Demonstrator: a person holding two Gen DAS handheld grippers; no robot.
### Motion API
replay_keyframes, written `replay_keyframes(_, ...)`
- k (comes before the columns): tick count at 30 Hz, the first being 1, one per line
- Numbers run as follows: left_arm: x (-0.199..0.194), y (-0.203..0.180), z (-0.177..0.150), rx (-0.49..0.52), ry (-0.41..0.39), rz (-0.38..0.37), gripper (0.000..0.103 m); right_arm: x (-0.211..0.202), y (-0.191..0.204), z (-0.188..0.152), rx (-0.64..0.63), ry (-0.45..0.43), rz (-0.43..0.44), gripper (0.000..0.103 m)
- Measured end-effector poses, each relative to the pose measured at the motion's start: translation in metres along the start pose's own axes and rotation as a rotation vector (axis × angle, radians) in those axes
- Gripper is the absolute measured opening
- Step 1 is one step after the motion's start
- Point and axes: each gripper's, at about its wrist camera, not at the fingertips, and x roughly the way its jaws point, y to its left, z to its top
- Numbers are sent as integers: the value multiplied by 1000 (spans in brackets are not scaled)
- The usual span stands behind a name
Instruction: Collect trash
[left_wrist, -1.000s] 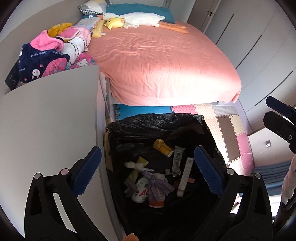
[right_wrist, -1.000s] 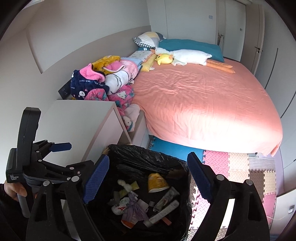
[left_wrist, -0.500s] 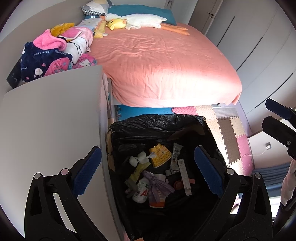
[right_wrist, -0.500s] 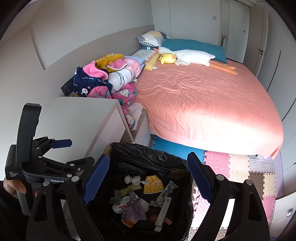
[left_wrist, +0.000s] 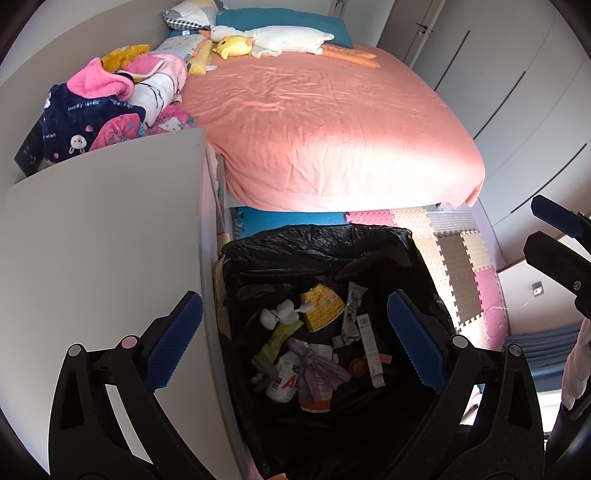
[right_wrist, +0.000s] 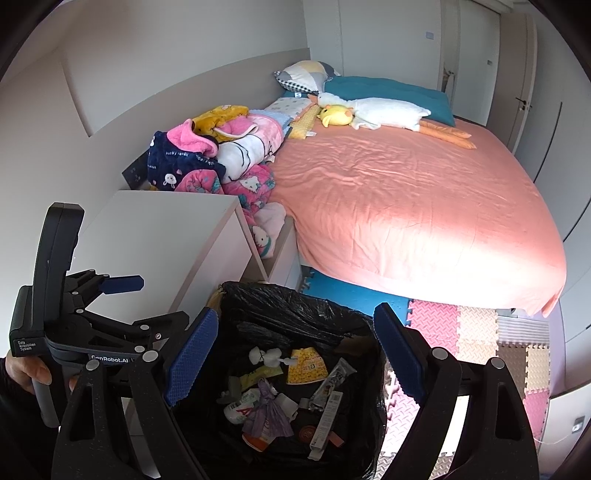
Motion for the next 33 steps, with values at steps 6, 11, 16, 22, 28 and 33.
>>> replay_keyframes(6,1,0,-1,1,6,2,97,0,1,-1,-3,3,1,86)
replay_keyframes(11,1,0,-2,1,4,1,97,2,2,-6,-9,6,5,86)
replay_keyframes(16,1,-3,0,24,12,6,97,2,3,-7,-8,6,5,86)
replay_keyframes(22,2,-3,2,24,8,-12,97,3,3,-6,-8,8,3,86)
replay_keyframes(28,2,1,5,9,-3,-20,97,3,3,-5,-8,7,3,86)
replay_keyframes(33,1,3,8,-1,-18,-3,97,3,3,-4,-8,8,3,86)
